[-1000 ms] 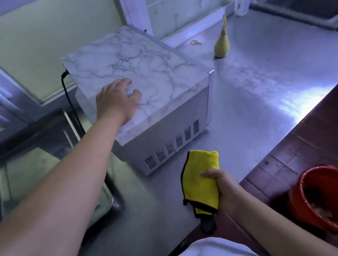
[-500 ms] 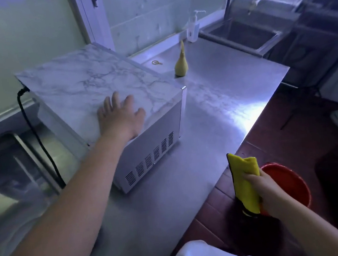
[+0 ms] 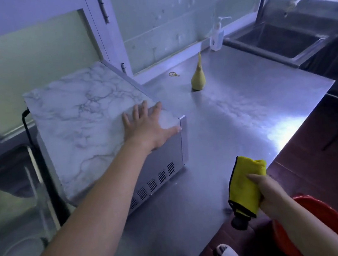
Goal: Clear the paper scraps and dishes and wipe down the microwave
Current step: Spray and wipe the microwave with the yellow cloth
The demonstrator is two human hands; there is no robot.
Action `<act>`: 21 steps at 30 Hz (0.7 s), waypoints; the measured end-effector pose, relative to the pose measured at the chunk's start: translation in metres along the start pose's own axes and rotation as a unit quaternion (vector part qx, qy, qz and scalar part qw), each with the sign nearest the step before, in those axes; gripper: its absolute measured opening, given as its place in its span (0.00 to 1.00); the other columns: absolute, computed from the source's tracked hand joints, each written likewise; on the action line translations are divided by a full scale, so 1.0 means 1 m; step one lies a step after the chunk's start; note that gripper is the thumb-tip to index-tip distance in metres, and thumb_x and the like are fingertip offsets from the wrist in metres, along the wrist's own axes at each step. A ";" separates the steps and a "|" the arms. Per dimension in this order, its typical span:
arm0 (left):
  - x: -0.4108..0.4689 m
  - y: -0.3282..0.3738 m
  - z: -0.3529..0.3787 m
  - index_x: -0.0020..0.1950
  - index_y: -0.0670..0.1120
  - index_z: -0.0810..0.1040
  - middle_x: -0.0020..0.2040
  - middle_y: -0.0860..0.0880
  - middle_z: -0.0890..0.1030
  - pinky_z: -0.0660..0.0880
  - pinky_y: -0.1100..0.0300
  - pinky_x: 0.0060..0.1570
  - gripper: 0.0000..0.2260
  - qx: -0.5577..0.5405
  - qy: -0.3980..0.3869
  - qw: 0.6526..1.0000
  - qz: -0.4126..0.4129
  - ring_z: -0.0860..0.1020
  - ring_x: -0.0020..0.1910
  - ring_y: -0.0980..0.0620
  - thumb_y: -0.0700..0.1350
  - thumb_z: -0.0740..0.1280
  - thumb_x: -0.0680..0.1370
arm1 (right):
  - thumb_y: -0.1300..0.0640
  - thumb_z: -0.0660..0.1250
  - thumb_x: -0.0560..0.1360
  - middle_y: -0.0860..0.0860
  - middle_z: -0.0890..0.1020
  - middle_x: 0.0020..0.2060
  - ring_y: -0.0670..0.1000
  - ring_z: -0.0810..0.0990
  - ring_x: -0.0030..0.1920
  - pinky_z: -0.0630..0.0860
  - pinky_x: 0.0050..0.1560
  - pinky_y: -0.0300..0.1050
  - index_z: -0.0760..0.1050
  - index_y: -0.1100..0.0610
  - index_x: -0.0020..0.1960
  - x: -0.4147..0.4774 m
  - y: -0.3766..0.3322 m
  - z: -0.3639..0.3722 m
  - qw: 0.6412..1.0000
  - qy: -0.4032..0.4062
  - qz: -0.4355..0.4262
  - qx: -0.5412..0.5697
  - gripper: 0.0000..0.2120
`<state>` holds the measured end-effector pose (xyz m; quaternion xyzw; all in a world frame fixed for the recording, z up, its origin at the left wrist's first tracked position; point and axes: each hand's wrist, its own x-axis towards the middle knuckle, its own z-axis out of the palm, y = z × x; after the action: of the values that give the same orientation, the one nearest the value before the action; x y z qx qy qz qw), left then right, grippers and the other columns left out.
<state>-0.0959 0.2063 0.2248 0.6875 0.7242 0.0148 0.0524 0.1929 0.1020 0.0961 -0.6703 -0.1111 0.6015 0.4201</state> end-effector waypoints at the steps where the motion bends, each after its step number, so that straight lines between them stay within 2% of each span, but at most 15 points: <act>1: 0.006 0.008 0.001 0.79 0.61 0.48 0.82 0.48 0.46 0.41 0.37 0.74 0.45 0.005 0.003 1.000 -0.006 0.45 0.80 0.43 0.79 0.56 0.67 | 0.61 0.62 0.81 0.62 0.82 0.52 0.64 0.81 0.51 0.78 0.53 0.64 0.72 0.60 0.63 0.015 -0.013 0.000 1.000 0.001 -0.004 -0.013 0.11; 3: 0.014 0.017 0.004 0.77 0.63 0.49 0.81 0.48 0.48 0.41 0.36 0.75 0.45 0.015 0.015 1.000 -0.020 0.45 0.80 0.41 0.79 0.56 0.65 | 0.62 0.63 0.81 0.63 0.81 0.53 0.65 0.81 0.53 0.76 0.59 0.65 0.72 0.61 0.64 0.045 -0.041 -0.002 0.999 0.003 -0.033 -0.036 0.12; 5: 0.018 0.018 0.008 0.77 0.65 0.49 0.81 0.49 0.48 0.41 0.38 0.75 0.46 0.012 0.022 0.999 -0.032 0.45 0.80 0.43 0.80 0.55 0.62 | 0.63 0.62 0.80 0.63 0.81 0.54 0.63 0.80 0.51 0.77 0.58 0.64 0.72 0.60 0.62 0.074 -0.072 -0.004 0.994 0.001 -0.078 -0.073 0.11; 7: 0.019 0.016 0.009 0.77 0.67 0.50 0.81 0.51 0.49 0.41 0.41 0.76 0.46 0.008 0.031 0.999 -0.037 0.46 0.80 0.46 0.81 0.55 0.61 | 0.63 0.62 0.79 0.64 0.80 0.58 0.63 0.80 0.55 0.77 0.59 0.64 0.73 0.55 0.58 0.099 -0.100 -0.007 0.981 0.015 -0.142 -0.133 0.08; 9: 0.016 0.015 0.009 0.77 0.67 0.51 0.81 0.52 0.50 0.43 0.42 0.76 0.46 0.006 0.039 0.998 -0.040 0.47 0.80 0.47 0.81 0.56 0.61 | 0.56 0.64 0.78 0.59 0.83 0.51 0.61 0.81 0.50 0.78 0.49 0.60 0.74 0.53 0.53 0.121 -0.128 -0.011 0.957 0.018 -0.223 -0.183 0.05; 10: 0.015 0.016 0.008 0.77 0.67 0.50 0.81 0.52 0.50 0.43 0.43 0.76 0.46 0.004 0.044 0.998 -0.041 0.47 0.80 0.48 0.81 0.57 0.62 | 0.50 0.64 0.78 0.53 0.82 0.42 0.57 0.80 0.43 0.76 0.43 0.54 0.74 0.52 0.53 0.133 -0.140 -0.012 0.941 0.010 -0.263 -0.215 0.07; 12: 0.013 0.018 0.005 0.77 0.68 0.50 0.81 0.54 0.50 0.44 0.45 0.77 0.47 -0.006 0.042 0.998 -0.045 0.47 0.80 0.50 0.81 0.57 0.61 | 0.47 0.62 0.78 0.45 0.77 0.35 0.55 0.75 0.35 0.72 0.36 0.48 0.73 0.44 0.56 0.155 -0.159 -0.015 0.893 0.003 -0.323 -0.313 0.07; 13: 0.012 0.019 0.004 0.77 0.68 0.51 0.81 0.55 0.50 0.44 0.45 0.77 0.47 -0.011 0.041 0.998 -0.047 0.47 0.80 0.50 0.81 0.58 0.61 | 0.49 0.60 0.79 0.44 0.77 0.37 0.55 0.76 0.35 0.71 0.36 0.48 0.71 0.39 0.60 0.165 -0.164 -0.016 0.865 -0.005 -0.340 -0.369 0.11; 14: 0.011 0.019 0.003 0.77 0.68 0.51 0.81 0.55 0.51 0.44 0.46 0.78 0.47 -0.016 0.042 0.998 -0.050 0.47 0.80 0.51 0.81 0.58 0.60 | 0.50 0.58 0.79 0.44 0.78 0.42 0.56 0.77 0.39 0.73 0.39 0.49 0.68 0.36 0.64 0.175 -0.165 -0.018 0.826 -0.015 -0.353 -0.438 0.16; 15: 0.010 0.020 0.002 0.77 0.69 0.52 0.81 0.56 0.51 0.44 0.46 0.78 0.47 -0.022 0.043 0.997 -0.053 0.47 0.80 0.51 0.81 0.58 0.60 | 0.51 0.59 0.79 0.46 0.79 0.52 0.58 0.79 0.49 0.75 0.45 0.53 0.65 0.36 0.69 0.185 -0.162 -0.018 0.772 -0.024 -0.357 -0.525 0.20; 16: 0.010 0.022 0.002 0.77 0.69 0.52 0.81 0.56 0.51 0.44 0.47 0.78 0.47 -0.025 0.044 0.997 -0.056 0.47 0.80 0.52 0.81 0.58 0.59 | 0.53 0.61 0.78 0.49 0.76 0.64 0.59 0.75 0.62 0.74 0.55 0.57 0.61 0.39 0.74 0.193 -0.155 -0.017 0.710 -0.042 -0.343 -0.614 0.26; 17: 0.009 0.022 0.001 0.77 0.69 0.53 0.81 0.56 0.51 0.45 0.47 0.78 0.47 -0.025 0.045 0.997 -0.058 0.47 0.80 0.52 0.81 0.58 0.59 | 0.54 0.62 0.78 0.51 0.67 0.74 0.58 0.66 0.73 0.68 0.65 0.60 0.57 0.43 0.78 0.197 -0.145 -0.015 0.656 -0.074 -0.314 -0.683 0.31; 18: 0.009 0.023 0.001 0.77 0.69 0.53 0.81 0.57 0.51 0.45 0.47 0.78 0.47 -0.025 0.046 0.997 -0.059 0.48 0.80 0.52 0.81 0.58 0.59 | 0.53 0.61 0.78 0.51 0.58 0.79 0.57 0.56 0.78 0.61 0.72 0.61 0.53 0.46 0.80 0.198 -0.130 -0.014 0.619 -0.109 -0.276 -0.727 0.33; 20: 0.009 0.024 0.000 0.76 0.70 0.53 0.81 0.57 0.51 0.46 0.47 0.78 0.48 -0.031 0.046 0.996 -0.063 0.48 0.80 0.53 0.81 0.59 0.58 | 0.49 0.60 0.79 0.52 0.43 0.81 0.58 0.41 0.81 0.47 0.77 0.63 0.45 0.46 0.81 0.195 -0.099 -0.015 0.578 -0.139 -0.235 -0.769 0.36; 21: 0.009 0.024 -0.001 0.76 0.70 0.54 0.81 0.57 0.52 0.46 0.47 0.78 0.48 -0.035 0.042 0.996 -0.066 0.48 0.80 0.53 0.81 0.59 0.58 | 0.48 0.60 0.78 0.52 0.40 0.81 0.59 0.37 0.80 0.43 0.76 0.63 0.43 0.46 0.81 0.192 -0.086 -0.016 0.577 -0.132 -0.235 -0.771 0.39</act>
<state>-0.0723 0.2167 0.2280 0.6348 0.7684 0.0660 0.0468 0.2866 0.2744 0.0179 -0.6049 -0.7411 0.2509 -0.1478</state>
